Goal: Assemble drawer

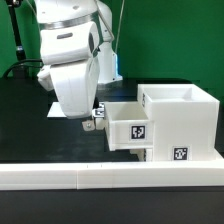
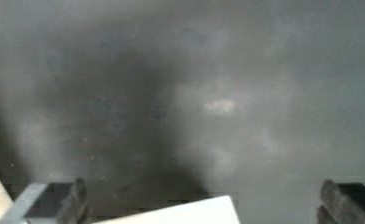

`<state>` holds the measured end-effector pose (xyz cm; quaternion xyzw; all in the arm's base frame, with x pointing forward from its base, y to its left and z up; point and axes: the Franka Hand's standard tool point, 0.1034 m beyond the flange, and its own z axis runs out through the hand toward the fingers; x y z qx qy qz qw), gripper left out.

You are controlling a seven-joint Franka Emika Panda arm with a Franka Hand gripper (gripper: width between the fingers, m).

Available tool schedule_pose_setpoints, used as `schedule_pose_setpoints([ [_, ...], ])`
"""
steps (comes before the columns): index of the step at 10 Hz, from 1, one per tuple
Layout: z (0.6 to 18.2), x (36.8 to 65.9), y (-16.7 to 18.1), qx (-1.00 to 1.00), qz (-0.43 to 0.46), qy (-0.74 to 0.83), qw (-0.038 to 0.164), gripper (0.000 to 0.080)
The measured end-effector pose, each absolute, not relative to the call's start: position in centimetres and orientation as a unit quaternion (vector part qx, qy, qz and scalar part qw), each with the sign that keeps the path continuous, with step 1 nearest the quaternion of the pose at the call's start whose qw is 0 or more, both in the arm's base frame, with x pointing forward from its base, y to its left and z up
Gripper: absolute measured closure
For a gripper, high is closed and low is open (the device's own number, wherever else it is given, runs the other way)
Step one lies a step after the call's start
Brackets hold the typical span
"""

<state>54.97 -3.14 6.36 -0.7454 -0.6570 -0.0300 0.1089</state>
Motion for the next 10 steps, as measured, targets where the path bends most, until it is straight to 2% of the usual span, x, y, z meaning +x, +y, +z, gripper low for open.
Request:
schedule_pose_setpoints([
  [10, 6.5, 55.3, 2.4, -0.776, -0.017, -0.619, 0.116, 0.0151],
])
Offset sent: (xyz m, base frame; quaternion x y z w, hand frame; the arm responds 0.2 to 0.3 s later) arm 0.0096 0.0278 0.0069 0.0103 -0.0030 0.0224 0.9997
